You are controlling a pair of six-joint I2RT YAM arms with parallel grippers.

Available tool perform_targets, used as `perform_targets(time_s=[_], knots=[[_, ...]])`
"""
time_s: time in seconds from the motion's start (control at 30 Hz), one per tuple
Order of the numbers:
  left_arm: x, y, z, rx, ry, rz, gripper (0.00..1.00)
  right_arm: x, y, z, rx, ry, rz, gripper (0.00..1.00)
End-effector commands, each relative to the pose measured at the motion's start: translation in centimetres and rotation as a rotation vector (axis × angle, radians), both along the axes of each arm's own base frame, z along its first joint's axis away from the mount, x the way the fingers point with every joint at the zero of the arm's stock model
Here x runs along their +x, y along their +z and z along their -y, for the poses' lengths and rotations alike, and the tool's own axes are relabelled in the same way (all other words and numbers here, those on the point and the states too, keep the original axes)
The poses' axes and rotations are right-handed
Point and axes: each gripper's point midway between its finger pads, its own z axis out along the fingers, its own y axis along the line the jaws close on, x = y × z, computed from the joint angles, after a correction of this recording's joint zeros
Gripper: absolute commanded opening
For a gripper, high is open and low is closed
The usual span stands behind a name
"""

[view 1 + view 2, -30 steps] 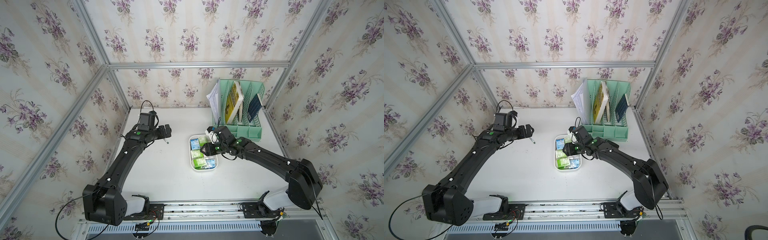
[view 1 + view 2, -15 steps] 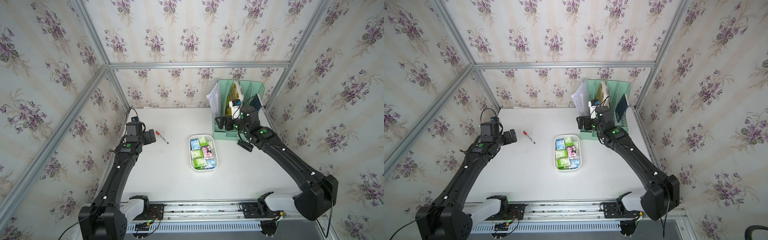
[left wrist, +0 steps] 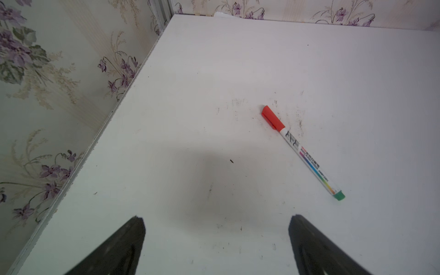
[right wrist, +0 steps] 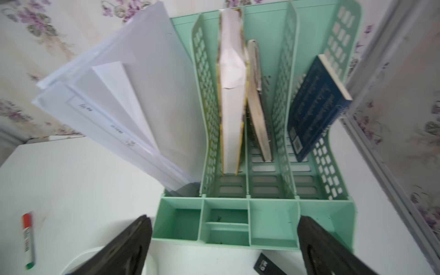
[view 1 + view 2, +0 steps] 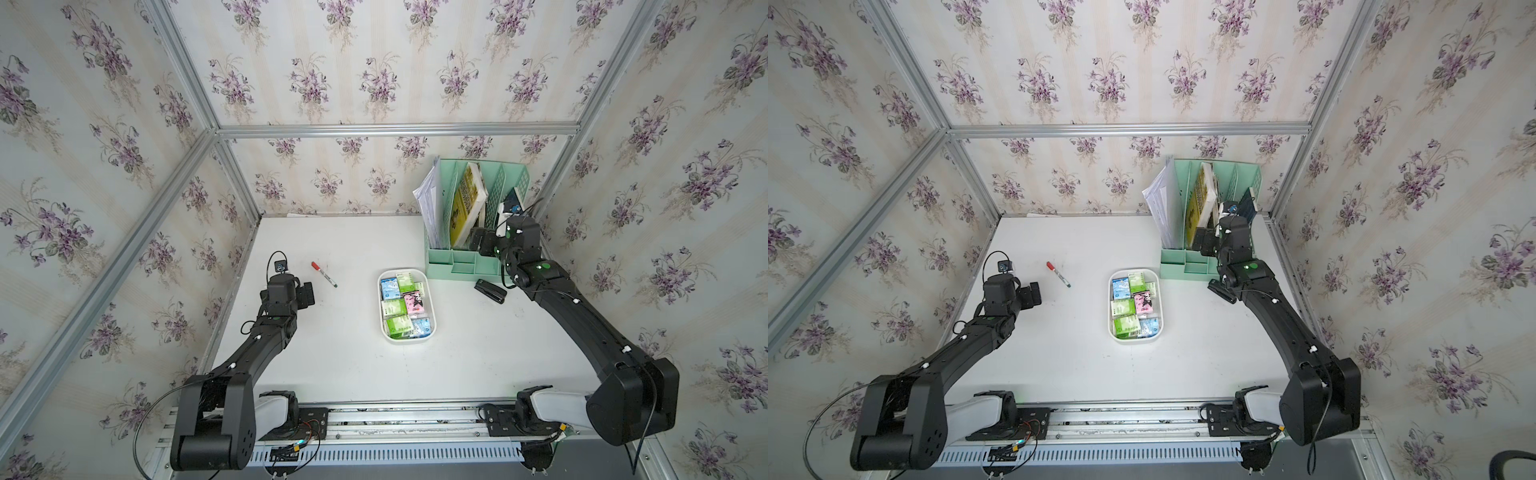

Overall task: Put the pocket tissues into the storage box
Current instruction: Reset both arms

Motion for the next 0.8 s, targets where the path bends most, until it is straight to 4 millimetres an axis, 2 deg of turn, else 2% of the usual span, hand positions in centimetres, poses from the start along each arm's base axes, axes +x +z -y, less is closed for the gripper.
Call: perform_targets(time_s=[0.0,0.1,0.23,0.33,0.37,0.4,0.57,0.77], knots=[[2.3,3.4,0.3,0.053,-0.044,0.186,0.99,0.2,0.3,2.8,-0.039,-0.113,0.097,1.0],[2.5,2.9,0.4,0.059,-0.055,0.201,0.99,0.1,-2.0,4.8,-0.122,-0.163,0.121,1.0],[2.6,1.0,0.7,0.06,-0.074,0.224,0.99,0.3,-6.6,7.1,-0.143,-0.222,0.076,1.0],[2.9,0.5,1.1,0.066,-0.094,0.233,0.99,-0.1,-9.1,7.6,-0.143,-0.235,0.104,1.0],[3.1,-0.8,1.3,0.066,-0.102,0.199,0.99,-0.3,-9.6,7.4,-0.143,-0.215,0.131,1.0],[3.4,-1.0,1.5,0.07,-0.116,0.198,0.99,-0.5,-9.8,7.2,-0.145,-0.197,0.16,1.0],[4.2,-1.3,2.2,0.078,-0.152,0.15,0.99,-1.8,-10.8,7.1,-0.17,-0.162,0.241,1.0],[4.2,-1.3,2.2,0.079,-0.151,0.146,0.99,-4.6,-11.9,6.6,-0.149,-0.11,0.334,1.0]])
